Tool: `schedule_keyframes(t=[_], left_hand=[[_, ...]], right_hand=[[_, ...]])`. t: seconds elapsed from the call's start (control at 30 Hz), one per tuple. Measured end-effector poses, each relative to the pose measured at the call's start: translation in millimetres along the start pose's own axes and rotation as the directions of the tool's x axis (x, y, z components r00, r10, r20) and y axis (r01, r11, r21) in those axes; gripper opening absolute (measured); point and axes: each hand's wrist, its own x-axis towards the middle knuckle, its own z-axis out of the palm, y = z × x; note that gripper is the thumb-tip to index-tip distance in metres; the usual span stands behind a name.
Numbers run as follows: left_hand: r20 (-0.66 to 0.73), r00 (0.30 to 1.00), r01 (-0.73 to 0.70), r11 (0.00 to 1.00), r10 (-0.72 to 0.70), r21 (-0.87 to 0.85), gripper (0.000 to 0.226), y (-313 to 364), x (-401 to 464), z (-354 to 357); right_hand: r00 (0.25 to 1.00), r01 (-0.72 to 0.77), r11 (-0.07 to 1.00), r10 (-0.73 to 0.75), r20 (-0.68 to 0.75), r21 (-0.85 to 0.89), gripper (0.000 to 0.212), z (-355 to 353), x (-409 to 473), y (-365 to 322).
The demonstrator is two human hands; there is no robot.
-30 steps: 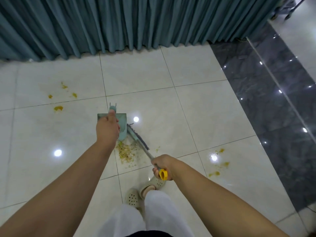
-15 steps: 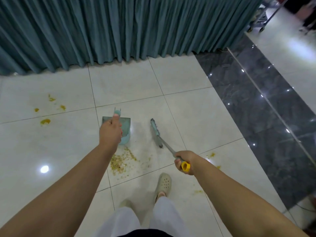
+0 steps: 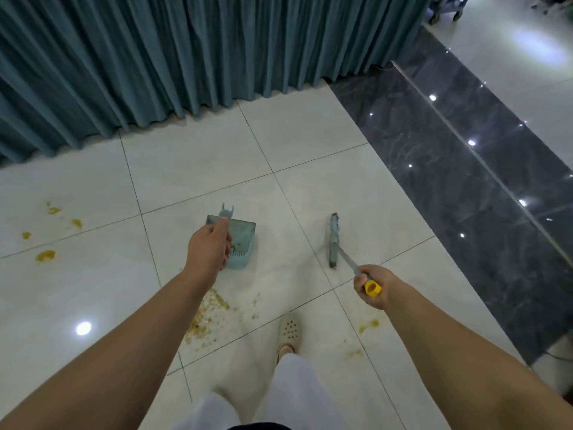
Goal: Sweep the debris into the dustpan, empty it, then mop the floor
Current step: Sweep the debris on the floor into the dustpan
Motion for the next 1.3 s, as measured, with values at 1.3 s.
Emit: schedule_keyframes(t=[1.3], left_hand=[[-0.278,0.951,0.119,0.990,-0.135,-0.074,0.048,1.8,54.0,19.9]], right_hand=[[0.995,-0.053,0.776,0.091,0.029,-0.629,0.019,204.0,78.9,-97.9]])
